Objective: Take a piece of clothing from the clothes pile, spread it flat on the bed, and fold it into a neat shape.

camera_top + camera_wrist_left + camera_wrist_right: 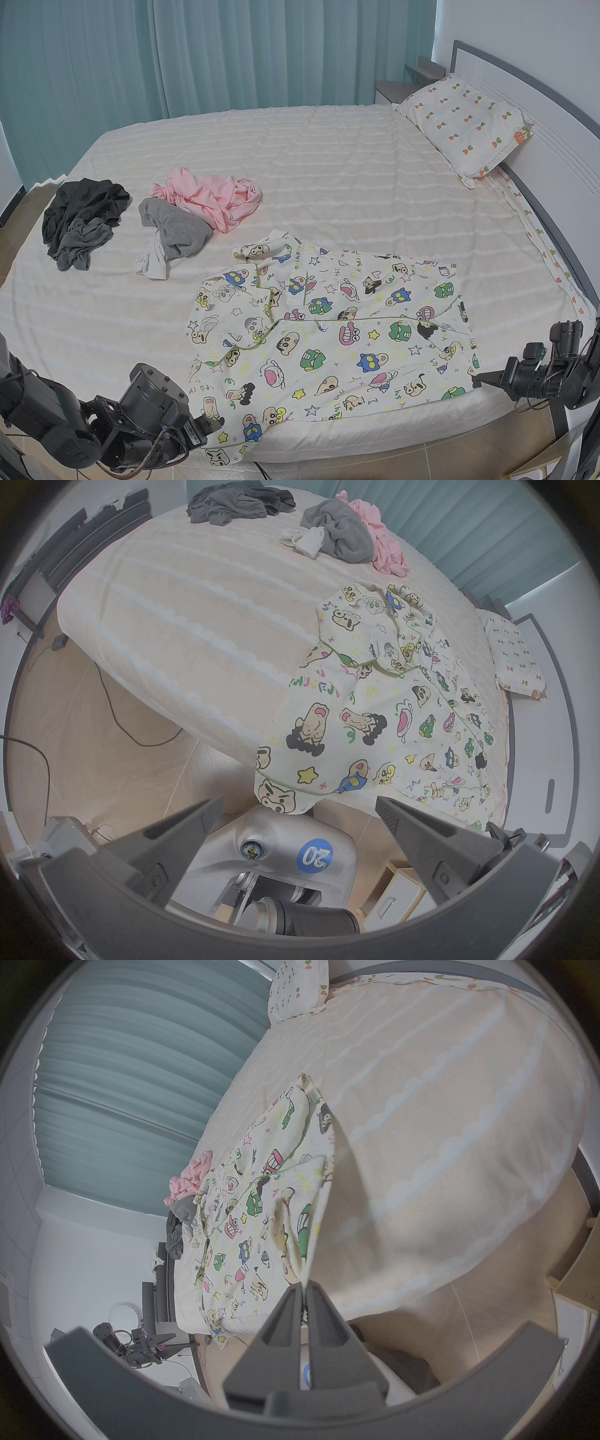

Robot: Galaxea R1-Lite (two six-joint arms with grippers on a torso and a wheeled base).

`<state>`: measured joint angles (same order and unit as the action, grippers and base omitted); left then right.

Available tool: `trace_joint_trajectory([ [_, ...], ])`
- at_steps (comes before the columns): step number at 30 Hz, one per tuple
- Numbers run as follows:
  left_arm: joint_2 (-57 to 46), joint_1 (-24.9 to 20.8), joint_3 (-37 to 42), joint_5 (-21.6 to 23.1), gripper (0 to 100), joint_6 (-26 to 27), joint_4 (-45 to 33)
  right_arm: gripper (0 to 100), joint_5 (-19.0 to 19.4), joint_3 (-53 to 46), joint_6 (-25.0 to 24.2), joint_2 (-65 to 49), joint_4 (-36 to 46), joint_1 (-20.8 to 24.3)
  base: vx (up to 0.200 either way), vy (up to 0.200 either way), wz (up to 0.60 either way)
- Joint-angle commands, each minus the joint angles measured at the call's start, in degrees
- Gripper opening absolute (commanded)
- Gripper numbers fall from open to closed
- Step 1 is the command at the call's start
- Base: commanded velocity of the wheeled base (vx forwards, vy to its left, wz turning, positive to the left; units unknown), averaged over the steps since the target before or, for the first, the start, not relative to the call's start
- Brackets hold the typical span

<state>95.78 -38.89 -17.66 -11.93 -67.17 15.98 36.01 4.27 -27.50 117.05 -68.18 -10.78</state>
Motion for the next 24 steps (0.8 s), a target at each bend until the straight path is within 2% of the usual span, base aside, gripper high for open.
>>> trace_joint_trajectory([
  [1, 1.5, 1.4, 0.3, 0.2, 100, 1.2, 0.1, 0, -0.2, -0.4, 0.1, 1.9, -1.0, -0.8, 0.0, 0.0, 0.0],
  [3, 1.7, 2.4, 0.3, 0.0, 100, 2.6, 0.5, 0, -0.1, -0.7, 0.1, 1.9, -1.3, -1.0, 0.0, 0.0, 0.0],
  [4, 1.2, 5.4, 0.3, 0.0, 100, 6.5, 2.3, 0, 0.1, -1.4, 0.5, 1.9, -1.7, -1.2, 0.0, 0.0, 0.0],
  [5, 0.5, 6.9, 0.3, 0.0, 100, 8.2, 3.5, 0, 0.1, -1.5, 0.8, 1.9, -1.7, -1.1, 0.0, 0.0, 0.0],
  [6, -0.9, 9.2, 0.3, 0.2, 100, 10.0, 5.1, 100, 0.1, -1.9, 1.3, 1.9, -2.0, -1.2, 0.0, 0.0, 0.0],
  [9, -2.7, 14.6, -0.2, 0.9, 100, 13.7, 7.5, 100, -0.1, -2.0, 2.5, 1.9, -2.0, -2.1, 0.0, 0.0, 0.0],
  [11, -2.7, 14.6, -0.2, 0.9, 100, 13.7, 7.5, 100, -0.1, -2.0, 2.5, 1.9, -2.0, -2.1, 0.0, 0.0, 0.0],
  [12, -2.9, 20.3, -2.3, 1.8, 100, 17.1, 8.1, 100, -0.1, -1.7, 3.3, 2.3, -2.0, -4.4, 0.0, 0.0, 0.0],
  [16, -3.0, 25.3, -6.4, 4.9, 100, 18.0, 8.2, 100, 0.6, -1.5, 4.4, 2.3, -2.0, -5.4, 0.0, 0.0, 0.0],
  [17, -3.0, 25.3, -6.4, 4.9, 100, 18.0, 8.2, 100, 0.6, -1.5, 4.4, 2.3, -2.0, -5.4, 0.0, 0.0, 0.0],
  [18, -2.9, 27.6, -9.3, 7.4, 100, 17.8, 8.2, 100, 1.0, -0.7, 4.6, 2.3, -2.3, -5.4, 0.0, 0.0, 0.0],
  [24, 0.1, 29.3, -17.2, 13.1, 100, 17.5, 8.2, 100, 1.5, 2.8, 3.9, 1.9, -4.2, -5.6, 0.0, 0.0, 0.0],
])
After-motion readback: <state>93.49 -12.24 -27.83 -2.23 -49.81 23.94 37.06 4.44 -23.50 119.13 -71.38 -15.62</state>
